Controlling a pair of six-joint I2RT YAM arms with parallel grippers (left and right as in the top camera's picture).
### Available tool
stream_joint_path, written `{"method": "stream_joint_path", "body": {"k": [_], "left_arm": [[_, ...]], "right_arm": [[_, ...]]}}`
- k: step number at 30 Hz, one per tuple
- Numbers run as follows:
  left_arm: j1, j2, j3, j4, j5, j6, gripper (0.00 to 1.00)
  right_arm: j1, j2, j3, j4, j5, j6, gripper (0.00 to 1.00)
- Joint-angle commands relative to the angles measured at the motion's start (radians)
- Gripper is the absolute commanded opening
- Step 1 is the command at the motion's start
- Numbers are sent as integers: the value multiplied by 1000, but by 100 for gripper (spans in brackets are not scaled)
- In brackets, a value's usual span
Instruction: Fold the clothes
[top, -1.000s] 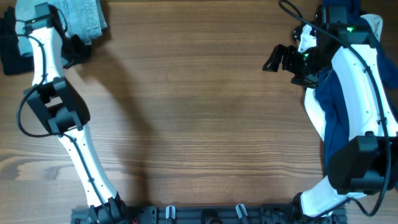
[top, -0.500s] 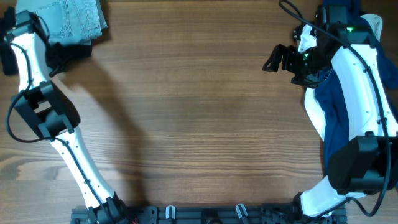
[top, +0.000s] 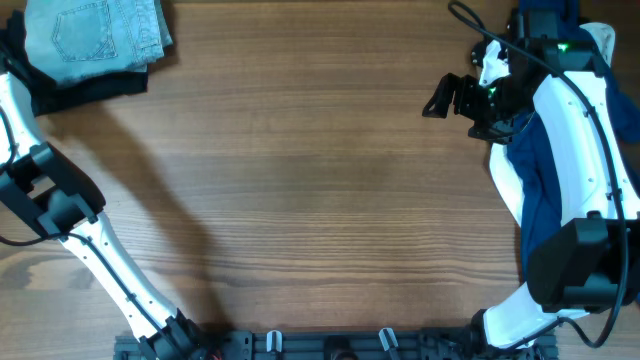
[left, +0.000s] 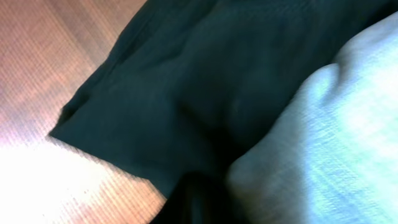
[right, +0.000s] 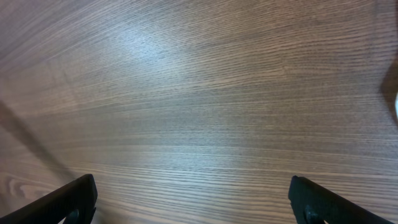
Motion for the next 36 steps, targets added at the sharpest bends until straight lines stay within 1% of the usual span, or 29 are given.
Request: {"method": "stream_joint_path", "body": {"k": [1, 4, 5, 8, 11, 13, 14, 15, 18, 19, 20, 21, 22, 24, 26, 29, 32, 34, 36], "left_arm": [[-9, -17, -6, 82, 27, -9, 16], [-13, -17, -5, 119, 85, -9, 19], [-14, -17, -5, 118, 83, -8, 20], [-12, -27, -5, 107, 83, -5, 25], [-14, -87, -5, 32, 87, -5, 40], [-16, -150, -5, -51, 138, -5, 42], [-16, -172, -5, -88, 158, -5, 45], [-16, -209, -5, -156, 189, -6, 51], [-16, -291, -5, -325, 294, -5, 61], [-16, -322, -5, -388, 321, -5, 69], [-16, -348, -5, -439, 346, -4, 80], [-17, -369, -5, -478, 375, 11, 86], [-18, -402, -5, -529, 449, 76, 90], [-18, -462, -5, -606, 539, 151, 91], [-21, -514, -5, -670, 554, 187, 91], [-52, -603, -5, -767, 556, 236, 91], [-116, -672, -5, -799, 555, 236, 90], [-189, -720, -6, -816, 553, 254, 90], [-290, -775, -7, -816, 544, 254, 90]], "right_arm": [[3, -24, 15, -3, 7, -4, 100], [3, -24, 15, -5, 7, -4, 100], [3, -24, 15, -5, 7, -4, 100], [3, -24, 15, -6, 7, -4, 100], [3, -24, 15, 5, 7, -2, 100], [3, -24, 15, 26, 6, -1, 100], [3, -24, 15, 31, 6, -1, 100], [3, -24, 15, 38, 6, -1, 100], [3, -24, 15, 72, -13, -2, 100], [3, -24, 15, 95, -39, -2, 100], [3, -24, 15, 108, -55, -2, 100], [3, -24, 16, 122, -73, -2, 100], [3, -26, 16, 132, -87, -2, 100], [3, -36, 16, 140, -100, -2, 100], [3, -60, 16, 138, -103, -5, 100], [3, -154, 16, 150, -102, -7, 100], [3, -261, 15, 158, -101, -6, 100], [3, -328, 15, 143, -96, -6, 100], [3, -395, 15, 87, -25, -6, 100]]}}
